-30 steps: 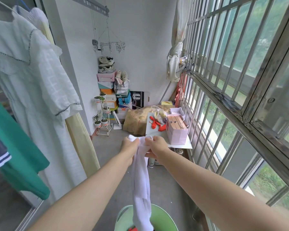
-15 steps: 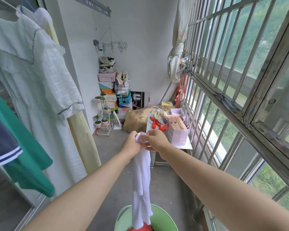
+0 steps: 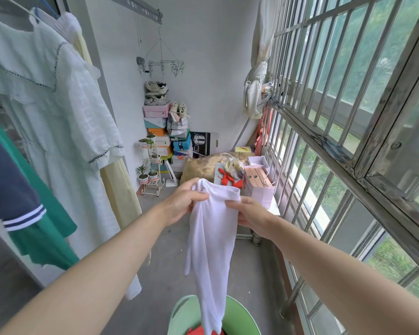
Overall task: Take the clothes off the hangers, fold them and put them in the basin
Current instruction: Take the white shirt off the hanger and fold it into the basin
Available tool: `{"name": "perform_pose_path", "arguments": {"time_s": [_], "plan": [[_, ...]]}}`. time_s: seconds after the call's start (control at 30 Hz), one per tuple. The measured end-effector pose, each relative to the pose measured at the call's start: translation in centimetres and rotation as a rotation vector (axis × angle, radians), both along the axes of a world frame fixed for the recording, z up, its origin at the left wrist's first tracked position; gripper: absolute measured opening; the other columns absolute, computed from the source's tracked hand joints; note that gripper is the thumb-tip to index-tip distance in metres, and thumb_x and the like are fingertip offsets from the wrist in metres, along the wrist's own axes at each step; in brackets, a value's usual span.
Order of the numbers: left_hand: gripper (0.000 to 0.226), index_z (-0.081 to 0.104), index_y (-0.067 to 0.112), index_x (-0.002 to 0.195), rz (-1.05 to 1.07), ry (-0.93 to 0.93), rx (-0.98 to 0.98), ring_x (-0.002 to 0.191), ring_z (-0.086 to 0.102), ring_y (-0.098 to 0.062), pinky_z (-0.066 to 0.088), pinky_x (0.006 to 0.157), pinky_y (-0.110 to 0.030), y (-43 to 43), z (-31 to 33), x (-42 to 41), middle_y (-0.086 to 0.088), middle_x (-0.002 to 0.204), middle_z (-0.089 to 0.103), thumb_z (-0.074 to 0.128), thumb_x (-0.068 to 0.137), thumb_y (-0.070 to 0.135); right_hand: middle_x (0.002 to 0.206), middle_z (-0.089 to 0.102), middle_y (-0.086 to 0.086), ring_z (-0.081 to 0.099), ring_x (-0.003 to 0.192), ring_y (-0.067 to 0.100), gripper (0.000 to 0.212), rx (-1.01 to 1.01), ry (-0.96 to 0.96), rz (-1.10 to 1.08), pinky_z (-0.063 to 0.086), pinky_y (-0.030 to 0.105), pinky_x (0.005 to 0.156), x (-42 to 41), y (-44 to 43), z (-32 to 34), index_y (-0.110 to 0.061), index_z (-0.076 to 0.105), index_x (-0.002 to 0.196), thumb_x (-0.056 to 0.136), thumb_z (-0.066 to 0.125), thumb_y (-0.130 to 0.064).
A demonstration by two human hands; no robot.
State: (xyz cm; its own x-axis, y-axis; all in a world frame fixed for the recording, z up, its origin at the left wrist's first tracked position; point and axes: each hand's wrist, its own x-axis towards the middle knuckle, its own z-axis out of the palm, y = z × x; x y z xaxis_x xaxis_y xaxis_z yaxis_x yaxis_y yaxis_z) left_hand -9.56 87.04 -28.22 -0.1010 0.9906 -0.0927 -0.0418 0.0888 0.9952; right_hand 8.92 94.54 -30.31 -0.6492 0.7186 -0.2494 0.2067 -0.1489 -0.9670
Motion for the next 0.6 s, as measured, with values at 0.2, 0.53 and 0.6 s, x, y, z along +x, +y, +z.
{"name": "perform_pose_path", "arguments": {"time_s": [0.2, 0.53, 0.6], "plan": [[0.033, 0.050, 0.003, 0.125, -0.005, 0.083, -0.038, 0.107, 0.058, -0.020, 0.043, 0.097, -0.038, -0.6, -0.6, -0.5, -0.011, 0.116, 0.059, 0.053, 0.092, -0.001, 0.119, 0.066, 0.001, 0.060, 0.113, 0.022, 0.026, -0.089, 0.051, -0.019, 0.040, 0.042, 0.106, 0.2, 0.2, 0.1, -0.026, 0.060, 0.111, 0.099, 0.040, -0.035], [0.040, 0.045, -0.009, 0.120, -0.018, 0.186, 0.010, 0.100, 0.057, -0.024, 0.046, 0.091, -0.044, -0.1, -0.4, 0.5, -0.016, 0.106, 0.056, 0.062, 0.089, 0.009, 0.110, 0.070, 0.008, 0.067, 0.102, 0.020, 0.038, 0.160, -0.065, 0.172, 0.052, 0.036, 0.095, -0.8, -1.6, -1.0, -0.010, 0.066, 0.111, 0.077, 0.078, -0.020], [0.042, 0.047, -0.008, 0.119, -0.004, 0.174, 0.018, 0.101, 0.057, -0.025, 0.046, 0.093, -0.046, -0.1, -0.6, 0.5, -0.016, 0.106, 0.057, 0.066, 0.087, 0.012, 0.105, 0.071, 0.006, 0.068, 0.098, 0.018, 0.035, 0.184, -0.062, 0.117, 0.054, 0.032, 0.090, -0.7, -1.5, -1.2, -0.011, 0.067, 0.106, 0.075, 0.080, -0.021]]}}
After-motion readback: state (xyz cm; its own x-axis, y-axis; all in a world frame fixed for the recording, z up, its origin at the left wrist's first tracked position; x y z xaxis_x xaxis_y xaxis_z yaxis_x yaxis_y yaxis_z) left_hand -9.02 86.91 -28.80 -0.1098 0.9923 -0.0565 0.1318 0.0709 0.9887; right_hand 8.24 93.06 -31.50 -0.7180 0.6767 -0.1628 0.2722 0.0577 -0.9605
